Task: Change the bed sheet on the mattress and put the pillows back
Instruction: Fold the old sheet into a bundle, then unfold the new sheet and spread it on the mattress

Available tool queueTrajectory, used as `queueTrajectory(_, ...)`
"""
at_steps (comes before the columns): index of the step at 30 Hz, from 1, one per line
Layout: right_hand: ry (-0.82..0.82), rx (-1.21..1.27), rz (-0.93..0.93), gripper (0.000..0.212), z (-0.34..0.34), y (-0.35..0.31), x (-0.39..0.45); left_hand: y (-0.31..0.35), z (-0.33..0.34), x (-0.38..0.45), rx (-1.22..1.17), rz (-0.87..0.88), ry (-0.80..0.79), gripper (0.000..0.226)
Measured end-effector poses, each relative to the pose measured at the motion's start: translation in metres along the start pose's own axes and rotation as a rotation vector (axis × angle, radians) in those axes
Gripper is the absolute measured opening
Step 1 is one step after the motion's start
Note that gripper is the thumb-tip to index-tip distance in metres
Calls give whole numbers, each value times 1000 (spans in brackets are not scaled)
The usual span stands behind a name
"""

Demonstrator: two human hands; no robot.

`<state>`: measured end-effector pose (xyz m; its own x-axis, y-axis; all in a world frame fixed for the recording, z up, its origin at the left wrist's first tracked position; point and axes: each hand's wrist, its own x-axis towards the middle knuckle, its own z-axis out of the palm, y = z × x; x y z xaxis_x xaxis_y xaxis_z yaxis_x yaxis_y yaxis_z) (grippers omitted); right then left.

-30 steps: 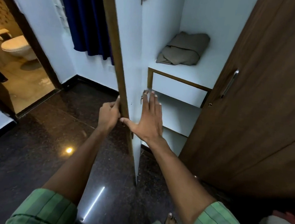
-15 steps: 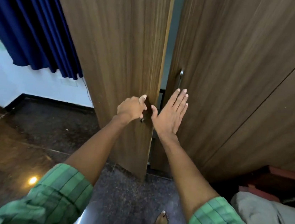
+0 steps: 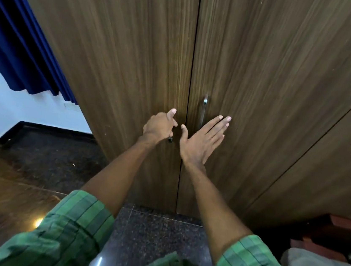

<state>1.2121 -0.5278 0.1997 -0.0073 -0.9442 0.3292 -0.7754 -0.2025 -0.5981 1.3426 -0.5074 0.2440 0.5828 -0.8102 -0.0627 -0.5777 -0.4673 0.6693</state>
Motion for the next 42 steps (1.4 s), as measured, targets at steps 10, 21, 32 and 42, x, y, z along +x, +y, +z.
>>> queueTrajectory(10, 70, -38, 19, 111, 2, -2, -4, -59, 27, -4, 344, 359, 92, 49)
queueTrajectory(21, -29, -220, 272, 94, -14, 65, -72, -55, 53, -40, 841, 321, -164, 52)
queueTrajectory(32, 45, -256, 461, 87, -87, 132, -104, 20, 130, -118, 339, 1034, -267, 22)
queueTrajectory(42, 13, -297, 761, 90, -184, 316, -158, 100, 288, -221, 236, 1086, -518, 57)
